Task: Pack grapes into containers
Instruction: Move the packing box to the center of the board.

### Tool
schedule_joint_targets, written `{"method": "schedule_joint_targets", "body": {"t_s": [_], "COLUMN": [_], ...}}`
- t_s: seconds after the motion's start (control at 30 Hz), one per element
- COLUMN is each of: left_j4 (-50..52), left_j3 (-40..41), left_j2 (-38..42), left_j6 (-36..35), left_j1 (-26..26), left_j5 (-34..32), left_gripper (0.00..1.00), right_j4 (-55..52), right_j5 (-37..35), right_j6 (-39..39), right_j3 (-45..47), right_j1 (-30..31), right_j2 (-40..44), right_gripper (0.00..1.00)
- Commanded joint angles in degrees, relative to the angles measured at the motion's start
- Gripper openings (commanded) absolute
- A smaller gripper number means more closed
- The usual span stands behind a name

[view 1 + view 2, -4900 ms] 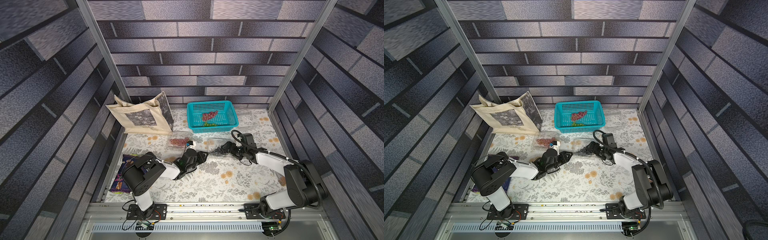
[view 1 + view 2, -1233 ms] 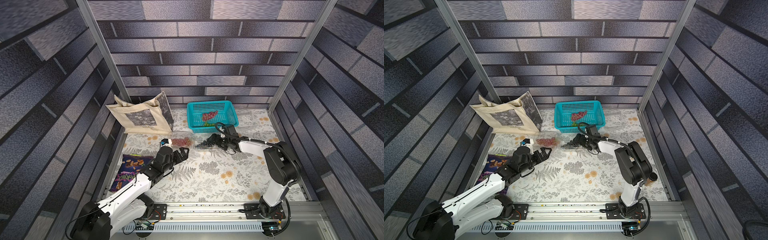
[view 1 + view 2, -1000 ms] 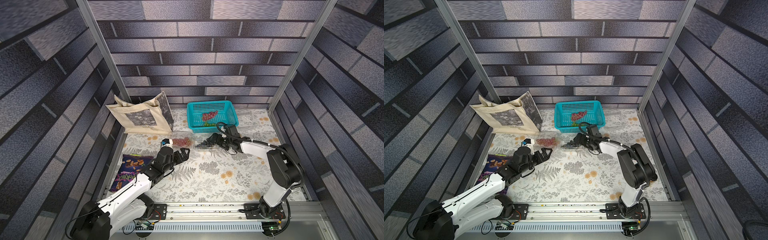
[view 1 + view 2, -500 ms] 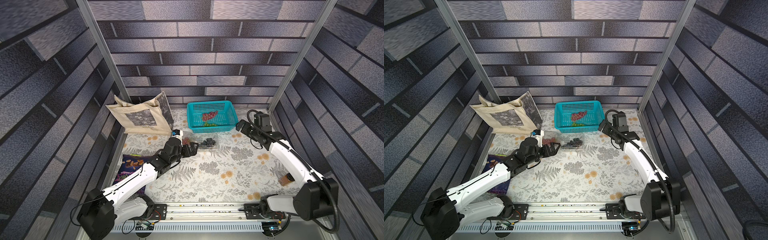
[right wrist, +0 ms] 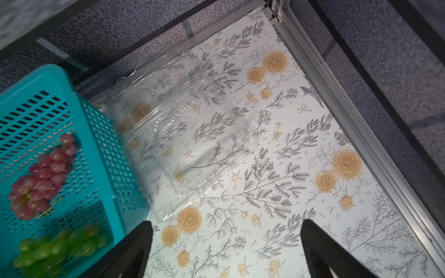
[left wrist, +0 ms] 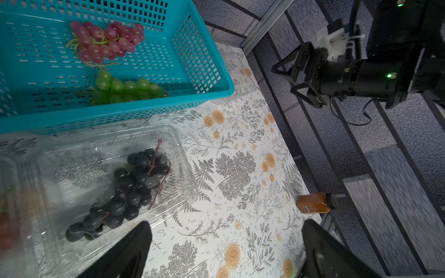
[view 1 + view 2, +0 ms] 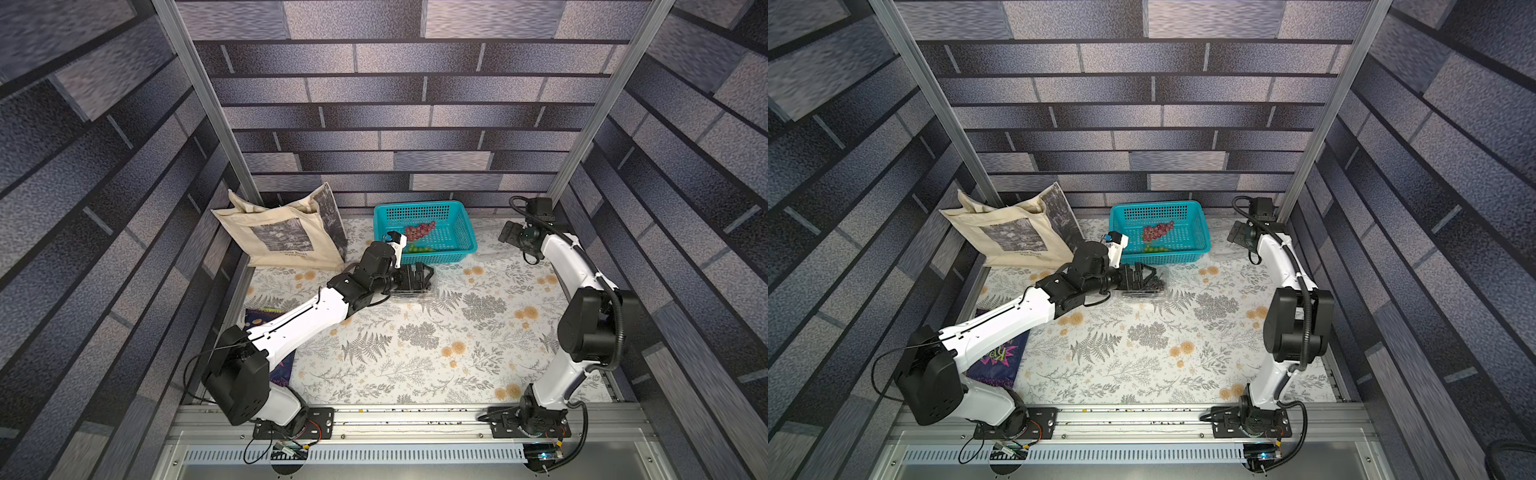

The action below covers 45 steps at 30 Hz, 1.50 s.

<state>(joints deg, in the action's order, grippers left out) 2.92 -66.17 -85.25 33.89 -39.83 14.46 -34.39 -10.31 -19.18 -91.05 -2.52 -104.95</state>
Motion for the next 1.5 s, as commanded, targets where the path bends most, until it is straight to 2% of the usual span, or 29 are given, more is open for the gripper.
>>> {"method": "schedule_joint_targets", "body": {"t_s": [0.0, 0.4, 0.77, 1.03, 1.23, 1.3, 1.47], "left_j4": [3.42, 4.06, 3.02, 2.98, 3.32, 3.32, 3.42], "left_j3": [-4.5, -13.95, -18.38, -19.78, -19.87, -19.87, -18.81], "left_j2": [-3.17, -15.27, -21.43, -22.55, -21.21, -20.76, -18.29], "left_j6": [-4.13, -4.01, -3.18, -2.12, -2.22, -1.93, -1.72], "left_j1": [0.94, 4.99, 5.38, 6.06, 6.44, 6.35, 5.94], "left_j5": [3.31, 9.03, 12.06, 13.22, 13.05, 13.13, 12.67], "left_gripper": [1.0, 1.0, 1.0, 1.0, 1.0, 1.0, 1.0], "right_j4": [-2.49, -1.64, -0.2, 0.87, 1.12, 1.52, 2.19], "right_j5": [-1.76, 2.74, 6.84, 8.7, 7.21, 6.82, 5.09], "right_j6": [3.82, 6.83, 8.09, 6.8, 5.58, 5.11, 3.7], "right_j3": [-4.14, -15.48, -20.57, -20.53, -16.43, -14.32, -8.14], "right_j1": [-1.19, -5.55, -6.02, -6.01, -6.06, -6.08, -6.07], "right_j2": [-3.92, -21.1, -27.72, -27.96, -24.16, -22.53, -18.66], "right_gripper": [0.96, 0.82, 0.62, 0.41, 0.38, 0.32, 0.28]}}
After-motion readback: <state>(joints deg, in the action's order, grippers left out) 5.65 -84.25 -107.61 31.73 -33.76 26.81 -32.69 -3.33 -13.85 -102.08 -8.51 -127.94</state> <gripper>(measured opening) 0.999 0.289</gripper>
